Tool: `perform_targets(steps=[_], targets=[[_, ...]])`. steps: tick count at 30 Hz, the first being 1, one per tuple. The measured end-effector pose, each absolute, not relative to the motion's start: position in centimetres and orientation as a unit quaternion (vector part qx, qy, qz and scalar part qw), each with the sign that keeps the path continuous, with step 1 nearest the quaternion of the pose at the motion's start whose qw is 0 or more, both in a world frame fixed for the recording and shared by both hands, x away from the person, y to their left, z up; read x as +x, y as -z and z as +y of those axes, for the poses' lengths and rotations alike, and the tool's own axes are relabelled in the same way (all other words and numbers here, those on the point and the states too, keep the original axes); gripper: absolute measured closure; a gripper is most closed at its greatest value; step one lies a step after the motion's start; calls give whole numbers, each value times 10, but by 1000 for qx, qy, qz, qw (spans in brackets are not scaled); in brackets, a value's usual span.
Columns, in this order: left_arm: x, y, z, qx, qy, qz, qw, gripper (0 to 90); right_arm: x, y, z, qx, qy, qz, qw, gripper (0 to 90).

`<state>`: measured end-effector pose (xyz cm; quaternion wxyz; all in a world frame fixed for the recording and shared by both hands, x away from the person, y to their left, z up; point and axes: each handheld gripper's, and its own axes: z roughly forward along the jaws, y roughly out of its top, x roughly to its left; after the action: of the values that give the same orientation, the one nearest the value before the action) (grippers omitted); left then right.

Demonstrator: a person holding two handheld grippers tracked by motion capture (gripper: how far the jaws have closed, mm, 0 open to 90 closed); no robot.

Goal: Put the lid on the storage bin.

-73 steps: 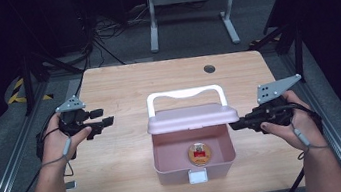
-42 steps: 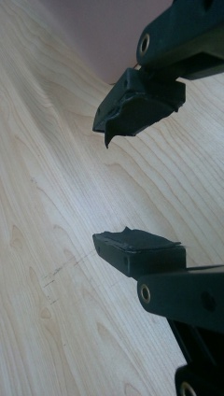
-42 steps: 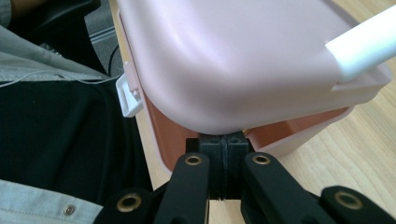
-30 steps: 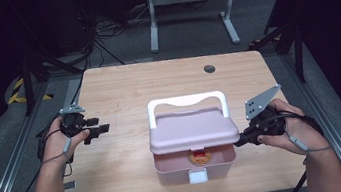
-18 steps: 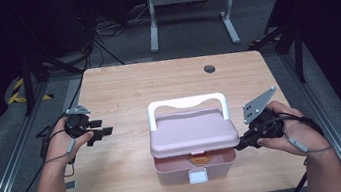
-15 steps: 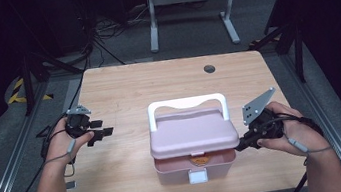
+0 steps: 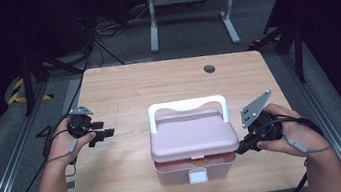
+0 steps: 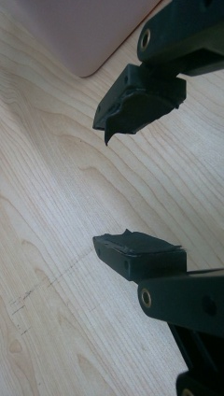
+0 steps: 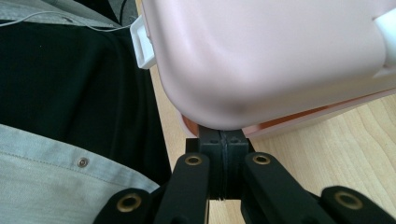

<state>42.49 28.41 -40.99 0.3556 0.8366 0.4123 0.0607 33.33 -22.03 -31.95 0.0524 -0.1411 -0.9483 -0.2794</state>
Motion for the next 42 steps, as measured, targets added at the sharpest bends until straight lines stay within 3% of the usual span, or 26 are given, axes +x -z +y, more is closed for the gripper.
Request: perform_targets(steps=[42], targets=[[427, 414, 279, 842, -50, 407, 349, 388, 331, 328, -221, -132, 230, -960, 86, 896]])
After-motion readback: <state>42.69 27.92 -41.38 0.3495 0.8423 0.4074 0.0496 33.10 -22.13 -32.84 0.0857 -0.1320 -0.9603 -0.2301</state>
